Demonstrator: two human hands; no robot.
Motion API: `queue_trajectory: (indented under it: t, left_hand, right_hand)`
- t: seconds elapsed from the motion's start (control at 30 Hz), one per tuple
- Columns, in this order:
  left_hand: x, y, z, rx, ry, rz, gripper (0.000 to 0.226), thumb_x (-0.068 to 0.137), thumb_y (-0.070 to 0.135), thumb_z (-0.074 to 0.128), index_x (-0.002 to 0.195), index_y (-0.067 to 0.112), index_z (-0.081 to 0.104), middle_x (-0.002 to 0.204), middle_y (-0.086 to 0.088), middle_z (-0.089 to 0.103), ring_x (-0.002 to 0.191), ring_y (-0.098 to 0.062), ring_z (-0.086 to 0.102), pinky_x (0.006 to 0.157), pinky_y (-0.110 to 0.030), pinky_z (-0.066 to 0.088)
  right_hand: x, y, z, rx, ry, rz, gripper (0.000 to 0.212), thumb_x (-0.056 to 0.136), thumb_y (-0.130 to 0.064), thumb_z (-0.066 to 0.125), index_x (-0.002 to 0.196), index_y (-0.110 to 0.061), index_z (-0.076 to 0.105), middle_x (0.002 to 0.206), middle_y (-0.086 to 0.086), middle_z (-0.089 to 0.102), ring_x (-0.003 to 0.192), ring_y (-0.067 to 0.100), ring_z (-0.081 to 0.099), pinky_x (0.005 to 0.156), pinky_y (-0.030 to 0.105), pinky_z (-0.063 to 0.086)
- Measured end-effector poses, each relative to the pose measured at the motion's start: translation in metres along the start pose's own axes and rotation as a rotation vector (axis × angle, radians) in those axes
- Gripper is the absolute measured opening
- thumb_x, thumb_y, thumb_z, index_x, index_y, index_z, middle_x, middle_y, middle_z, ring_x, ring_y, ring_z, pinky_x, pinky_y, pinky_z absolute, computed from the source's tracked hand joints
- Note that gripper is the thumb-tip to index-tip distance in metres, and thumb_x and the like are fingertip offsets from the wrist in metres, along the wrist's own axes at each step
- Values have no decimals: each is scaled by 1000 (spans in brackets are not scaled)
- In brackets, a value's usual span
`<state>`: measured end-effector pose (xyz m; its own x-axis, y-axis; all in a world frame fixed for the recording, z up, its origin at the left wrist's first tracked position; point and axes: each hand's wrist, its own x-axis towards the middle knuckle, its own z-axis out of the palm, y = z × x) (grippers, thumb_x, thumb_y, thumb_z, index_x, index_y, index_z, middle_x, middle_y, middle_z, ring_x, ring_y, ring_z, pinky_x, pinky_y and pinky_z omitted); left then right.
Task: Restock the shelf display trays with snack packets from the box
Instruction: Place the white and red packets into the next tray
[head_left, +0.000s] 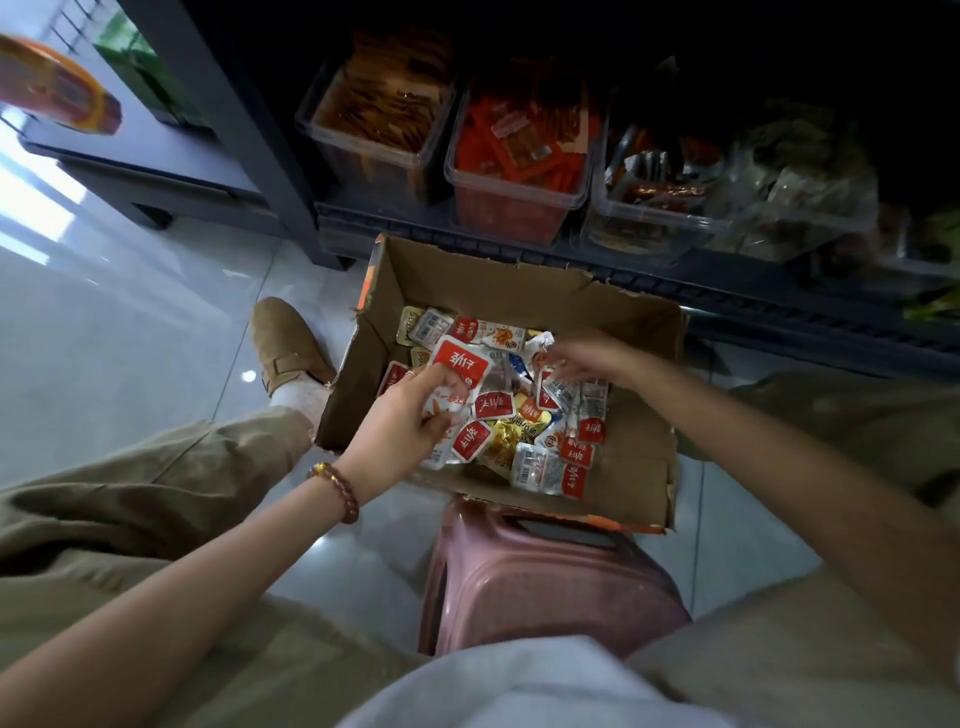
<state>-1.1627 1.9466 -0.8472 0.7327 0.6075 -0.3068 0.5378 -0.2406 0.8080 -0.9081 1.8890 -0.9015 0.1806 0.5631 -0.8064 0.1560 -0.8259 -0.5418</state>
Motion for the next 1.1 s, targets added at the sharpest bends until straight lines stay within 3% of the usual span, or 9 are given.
queue_trajectory:
  t: [0.07, 0.17, 0.27, 0.37, 0.5, 0.7, 0.8, 0.93, 1.1]
  left_hand:
    - [-1, -2, 0, -7, 0, -8, 22, 89, 8, 63, 100, 24, 55, 107, 17, 51, 90, 1, 54, 66, -5, 47]
    - [-2, -1, -3, 1, 7, 6, 28, 88, 7, 64, 99, 30, 53, 104, 23, 50, 89, 10, 52, 68, -1, 43]
    - [-3, 2, -7, -1, 28, 2, 32, 88, 6, 63, 98, 34, 52, 104, 29, 47, 88, 11, 52, 67, -1, 45]
    - [-2, 5, -10, -1, 36, 5, 39, 88, 6, 63, 94, 42, 48, 103, 29, 47, 89, 7, 54, 71, -4, 46]
    - [1, 5, -10, 24, 30, 10, 41, 89, 8, 63, 93, 45, 46, 103, 24, 49, 93, -2, 57, 78, -17, 51]
    - [8, 1, -12, 42, 13, -9, 54, 93, 5, 54, 127, 39, 30, 105, -2, 63, 85, -24, 67, 75, -45, 57]
    - [14, 6, -17, 36, 73, -6, 60, 92, 3, 55, 133, 22, 16, 102, 12, 58, 86, -19, 68, 77, -37, 58]
    - [26, 29, -32, 111, 48, 46, 49, 88, 8, 63, 121, 26, 33, 104, 9, 61, 93, -13, 65, 81, -37, 56]
    - [26, 86, -39, -151, -106, 232, 35, 93, 7, 57, 114, 34, 51, 111, 7, 64, 99, -4, 64, 81, -25, 55]
  right_hand:
    - [26, 36, 4, -245, 259, 211, 14, 99, -18, 48, 95, -7, 56, 85, 5, 57, 73, 16, 58, 61, 24, 47]
    - [54, 85, 28, -248, 226, 406, 20, 97, -17, 48, 110, -2, 54, 106, 11, 62, 92, 24, 62, 80, 32, 53]
    - [59, 101, 58, -198, 371, 464, 26, 98, -18, 44, 114, 1, 54, 110, 13, 63, 94, 26, 63, 77, 32, 54]
    - [49, 103, 82, -443, 511, 347, 28, 100, -12, 41, 123, 1, 49, 117, 17, 60, 105, 29, 61, 77, 33, 50]
    - [40, 105, 78, -557, 505, 135, 18, 96, -19, 49, 109, -8, 56, 108, 11, 65, 97, 26, 63, 74, 32, 50]
    - [16, 64, 31, -669, 145, -259, 29, 102, -20, 36, 124, -9, 51, 73, -3, 55, 63, 14, 56, 56, 24, 43]
    - [-18, 18, 16, -817, 27, -475, 22, 102, -28, 40, 100, -14, 56, 71, -8, 49, 59, 3, 44, 53, 14, 32]
    - [-90, -35, -5, -834, -83, -770, 17, 92, -39, 56, 81, -26, 55, 70, -9, 59, 62, 5, 55, 56, 16, 39]
    - [-159, -71, -32, -616, 109, -870, 18, 76, -52, 60, 87, -37, 60, 85, -14, 67, 78, 0, 63, 62, 23, 50]
